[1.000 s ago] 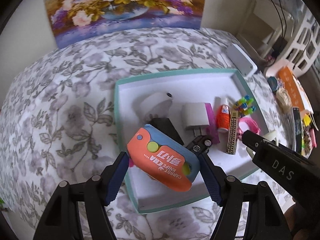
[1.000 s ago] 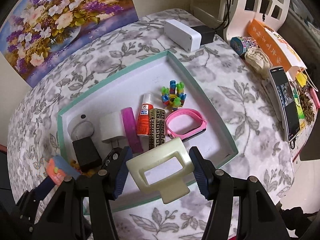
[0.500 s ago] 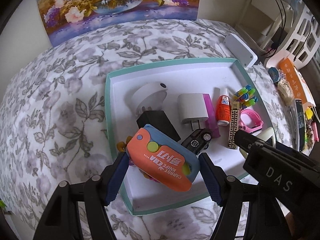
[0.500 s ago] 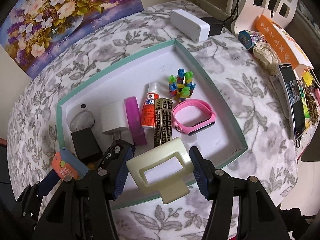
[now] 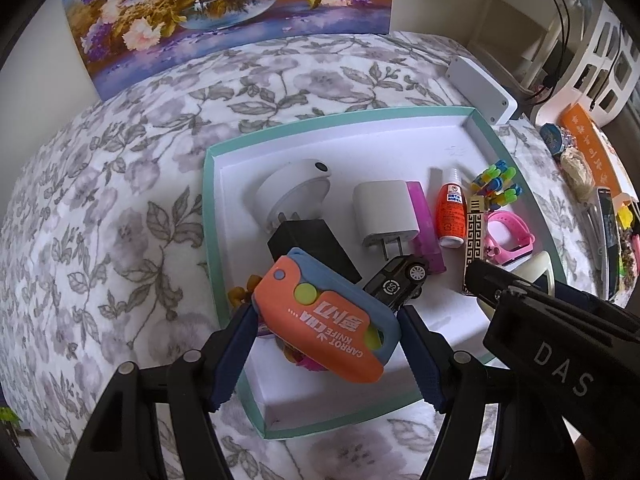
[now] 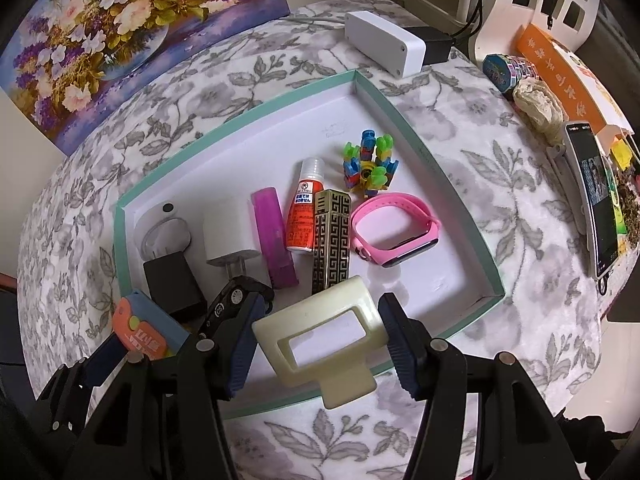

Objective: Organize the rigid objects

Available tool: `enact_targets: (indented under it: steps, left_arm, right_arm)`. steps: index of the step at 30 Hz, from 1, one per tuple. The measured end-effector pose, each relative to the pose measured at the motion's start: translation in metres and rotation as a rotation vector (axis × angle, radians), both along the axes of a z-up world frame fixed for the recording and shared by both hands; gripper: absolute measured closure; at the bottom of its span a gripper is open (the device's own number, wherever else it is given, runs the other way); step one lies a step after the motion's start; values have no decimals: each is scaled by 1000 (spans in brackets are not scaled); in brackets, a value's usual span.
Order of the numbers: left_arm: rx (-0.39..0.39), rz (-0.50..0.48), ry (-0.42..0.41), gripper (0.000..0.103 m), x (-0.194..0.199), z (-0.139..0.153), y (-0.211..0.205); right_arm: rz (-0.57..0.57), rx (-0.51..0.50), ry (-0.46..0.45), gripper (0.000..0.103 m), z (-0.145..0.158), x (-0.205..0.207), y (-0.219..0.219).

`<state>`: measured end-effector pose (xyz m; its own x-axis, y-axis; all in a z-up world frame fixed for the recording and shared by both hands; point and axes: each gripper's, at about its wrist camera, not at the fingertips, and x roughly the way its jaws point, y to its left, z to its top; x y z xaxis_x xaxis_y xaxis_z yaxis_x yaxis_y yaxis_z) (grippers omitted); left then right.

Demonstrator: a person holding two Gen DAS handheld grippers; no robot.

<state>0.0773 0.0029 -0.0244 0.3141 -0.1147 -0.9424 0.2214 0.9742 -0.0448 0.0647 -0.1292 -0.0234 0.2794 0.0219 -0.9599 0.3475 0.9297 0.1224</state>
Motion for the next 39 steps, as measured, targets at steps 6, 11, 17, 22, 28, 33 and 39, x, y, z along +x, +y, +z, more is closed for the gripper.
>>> enact_targets:
  steps: [6,11,17,22,28,33,39]
  left_arm:
    - [-1,4,-7,23,0,2,2]
    - [-5,12,-6,23,-2,3,4]
    - [-22,38,-1,20,-3,7,13]
    - [-47,71,11,20,-4,8,24]
    - [-78,134,31,12,-7,8,49]
    - [-104,223,45,8,-7,6,80]
    - [-61,303,15,0,-13,7,109]
  right_arm:
    - [4,2,11,42,-2,0,0]
    - [4,3,8,42,0,0,1]
    - [6,-6,11,41,0,-1,3]
    - [10,-16,1,41,3,-2,6]
    - [22,-32,-10,41,7,-5,12]
    - [41,-49,-16,41,8,-10,22]
    - [73,-68,-32,30,8,-17,39]
